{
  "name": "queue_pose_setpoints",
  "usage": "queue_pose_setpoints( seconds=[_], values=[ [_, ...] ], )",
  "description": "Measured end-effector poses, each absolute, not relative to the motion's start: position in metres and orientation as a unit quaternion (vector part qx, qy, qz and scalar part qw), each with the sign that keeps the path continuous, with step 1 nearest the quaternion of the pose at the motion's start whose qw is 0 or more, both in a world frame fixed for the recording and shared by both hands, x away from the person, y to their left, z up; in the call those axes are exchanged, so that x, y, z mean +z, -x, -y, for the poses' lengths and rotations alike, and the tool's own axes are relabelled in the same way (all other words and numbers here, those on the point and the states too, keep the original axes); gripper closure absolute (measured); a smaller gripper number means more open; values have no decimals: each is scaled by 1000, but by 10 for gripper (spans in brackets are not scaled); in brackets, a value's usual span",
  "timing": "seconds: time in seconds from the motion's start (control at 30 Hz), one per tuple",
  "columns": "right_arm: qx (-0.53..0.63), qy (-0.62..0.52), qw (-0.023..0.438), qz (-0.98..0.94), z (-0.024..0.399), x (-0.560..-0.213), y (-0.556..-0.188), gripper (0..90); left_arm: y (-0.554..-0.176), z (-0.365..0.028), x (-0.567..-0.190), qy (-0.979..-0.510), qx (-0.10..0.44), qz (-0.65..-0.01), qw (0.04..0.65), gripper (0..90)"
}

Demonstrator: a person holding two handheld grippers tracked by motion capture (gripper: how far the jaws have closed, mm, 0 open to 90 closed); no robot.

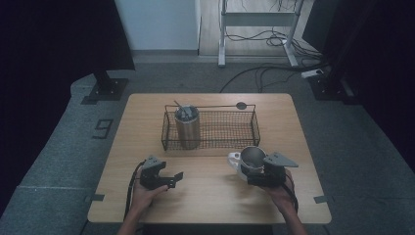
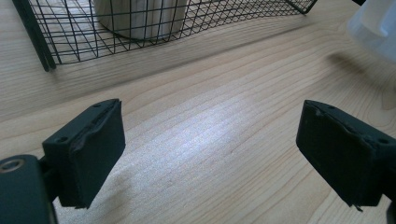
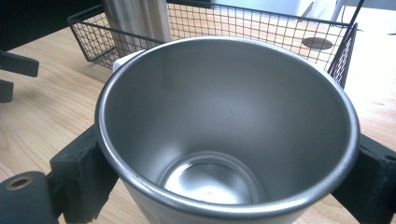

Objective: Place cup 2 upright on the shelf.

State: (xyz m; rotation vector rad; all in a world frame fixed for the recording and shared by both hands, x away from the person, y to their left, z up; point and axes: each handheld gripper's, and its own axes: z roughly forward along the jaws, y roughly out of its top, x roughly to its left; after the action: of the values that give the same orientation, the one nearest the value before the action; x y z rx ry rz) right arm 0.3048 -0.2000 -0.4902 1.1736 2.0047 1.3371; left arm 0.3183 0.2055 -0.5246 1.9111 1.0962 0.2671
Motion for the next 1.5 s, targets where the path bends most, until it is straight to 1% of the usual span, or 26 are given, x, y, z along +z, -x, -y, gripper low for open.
queue_pose_setpoints(
  seconds=[0.23, 0.33, 0.6, 1.5],
  values=[
    [490, -425, 230, -725, 201, -485, -306, 74, -318, -204, -525, -772, 106, -442, 444, 83],
    [490, -424, 231, -725, 201, -483, -306, 74, -319, -205, -525, -767, 91, -442, 456, 90],
    [494, -422, 234, -724, 202, -475, -308, 75, -319, -205, -525, -768, 99, -443, 452, 90],
    [501, -414, 244, -719, 206, -450, -315, 75, -319, -205, -525, -768, 98, -443, 452, 91]
  ],
)
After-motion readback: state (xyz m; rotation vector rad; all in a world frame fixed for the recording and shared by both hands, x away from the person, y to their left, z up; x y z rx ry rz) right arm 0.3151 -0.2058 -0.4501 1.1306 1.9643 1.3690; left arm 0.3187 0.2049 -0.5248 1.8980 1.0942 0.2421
